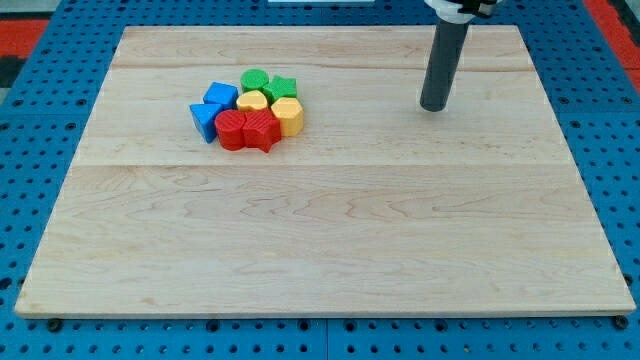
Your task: Move yourself slightly towards the group of blocks
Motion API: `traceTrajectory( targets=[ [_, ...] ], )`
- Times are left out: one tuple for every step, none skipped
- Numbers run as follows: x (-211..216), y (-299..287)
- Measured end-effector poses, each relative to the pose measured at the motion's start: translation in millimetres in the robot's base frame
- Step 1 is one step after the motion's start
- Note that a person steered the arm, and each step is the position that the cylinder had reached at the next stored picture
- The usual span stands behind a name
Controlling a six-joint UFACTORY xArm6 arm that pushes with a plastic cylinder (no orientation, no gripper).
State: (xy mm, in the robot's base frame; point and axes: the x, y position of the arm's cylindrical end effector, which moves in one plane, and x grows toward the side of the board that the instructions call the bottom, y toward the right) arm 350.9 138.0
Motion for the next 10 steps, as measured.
traceTrajectory(
  targets=[
    [0.0, -10.6],
    [-0.5, -27.3],
    [-3.3, -31.6],
    [-3.3, -37.7],
    [-3.3, -38.9],
    [-5.5, -39.1],
    [-5.5, -39.1],
    [-5.5, -39.1],
    [-5.5, -40.7],
    [-5.5, -43.0]
  ],
)
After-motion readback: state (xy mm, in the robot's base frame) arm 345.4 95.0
